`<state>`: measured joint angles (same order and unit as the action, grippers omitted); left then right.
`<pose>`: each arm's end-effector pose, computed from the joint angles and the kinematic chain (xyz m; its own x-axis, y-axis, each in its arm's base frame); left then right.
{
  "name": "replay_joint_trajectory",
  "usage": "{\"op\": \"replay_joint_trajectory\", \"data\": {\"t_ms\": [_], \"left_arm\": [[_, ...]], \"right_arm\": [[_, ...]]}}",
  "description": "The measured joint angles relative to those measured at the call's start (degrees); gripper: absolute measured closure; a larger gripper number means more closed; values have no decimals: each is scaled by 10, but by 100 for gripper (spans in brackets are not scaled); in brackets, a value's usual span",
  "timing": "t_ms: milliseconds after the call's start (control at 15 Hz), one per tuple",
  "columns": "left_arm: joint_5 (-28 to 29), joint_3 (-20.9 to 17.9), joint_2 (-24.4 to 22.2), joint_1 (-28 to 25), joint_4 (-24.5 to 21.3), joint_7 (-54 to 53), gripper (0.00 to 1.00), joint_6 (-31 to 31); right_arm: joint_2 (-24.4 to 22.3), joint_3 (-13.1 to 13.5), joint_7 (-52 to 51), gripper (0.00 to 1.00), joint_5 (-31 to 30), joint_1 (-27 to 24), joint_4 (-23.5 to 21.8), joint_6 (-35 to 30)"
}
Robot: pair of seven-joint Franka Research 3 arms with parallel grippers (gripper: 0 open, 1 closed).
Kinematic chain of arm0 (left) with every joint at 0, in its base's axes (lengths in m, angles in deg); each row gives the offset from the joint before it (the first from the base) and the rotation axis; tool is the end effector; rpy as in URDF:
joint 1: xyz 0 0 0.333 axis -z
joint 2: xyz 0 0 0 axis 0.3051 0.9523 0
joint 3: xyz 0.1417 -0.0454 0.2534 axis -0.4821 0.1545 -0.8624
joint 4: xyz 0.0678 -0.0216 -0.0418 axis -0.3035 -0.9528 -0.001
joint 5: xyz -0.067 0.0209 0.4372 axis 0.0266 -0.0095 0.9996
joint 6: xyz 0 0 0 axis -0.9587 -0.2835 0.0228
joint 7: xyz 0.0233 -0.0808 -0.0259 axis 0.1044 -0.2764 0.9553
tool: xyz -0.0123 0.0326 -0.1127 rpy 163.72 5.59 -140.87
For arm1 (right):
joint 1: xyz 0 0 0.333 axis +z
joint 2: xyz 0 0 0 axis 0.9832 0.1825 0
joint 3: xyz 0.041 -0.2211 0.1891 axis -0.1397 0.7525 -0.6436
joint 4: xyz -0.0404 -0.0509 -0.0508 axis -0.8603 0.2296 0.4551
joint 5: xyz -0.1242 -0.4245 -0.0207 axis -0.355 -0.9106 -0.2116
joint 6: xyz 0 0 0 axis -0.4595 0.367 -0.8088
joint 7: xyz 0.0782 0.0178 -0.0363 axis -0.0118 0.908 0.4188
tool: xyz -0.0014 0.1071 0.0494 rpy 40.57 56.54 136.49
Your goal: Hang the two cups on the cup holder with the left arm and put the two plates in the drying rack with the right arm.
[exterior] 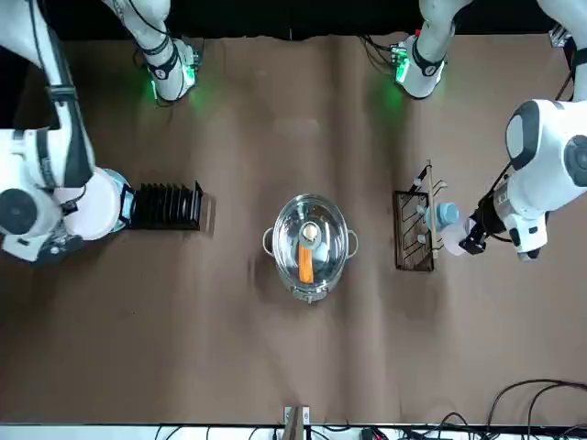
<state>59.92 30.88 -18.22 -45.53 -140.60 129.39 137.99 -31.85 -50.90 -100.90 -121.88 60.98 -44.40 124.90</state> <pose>0.6331 -0.0239 0.3249 0.5232 0.8510 -0.0459 0.8522 -0.5230 0.0166 0.6230 -0.1116 0.2992 0.8233 0.2806 -0.4933 0.4830 -0.8028 0.3495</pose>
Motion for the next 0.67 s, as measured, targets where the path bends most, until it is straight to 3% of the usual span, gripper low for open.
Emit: {"op": "replay_joint_trajectory", "data": {"t_ms": [133, 667], "left_arm": [[15, 0, 3, 0, -22, 14, 34, 26], [15, 0, 20, 8, -31, 22, 34, 53]], "right_arm": [[-8, -1, 1, 97, -13, 25, -22, 0], [-31, -2, 72, 97, -101, 87, -102, 7]]}}
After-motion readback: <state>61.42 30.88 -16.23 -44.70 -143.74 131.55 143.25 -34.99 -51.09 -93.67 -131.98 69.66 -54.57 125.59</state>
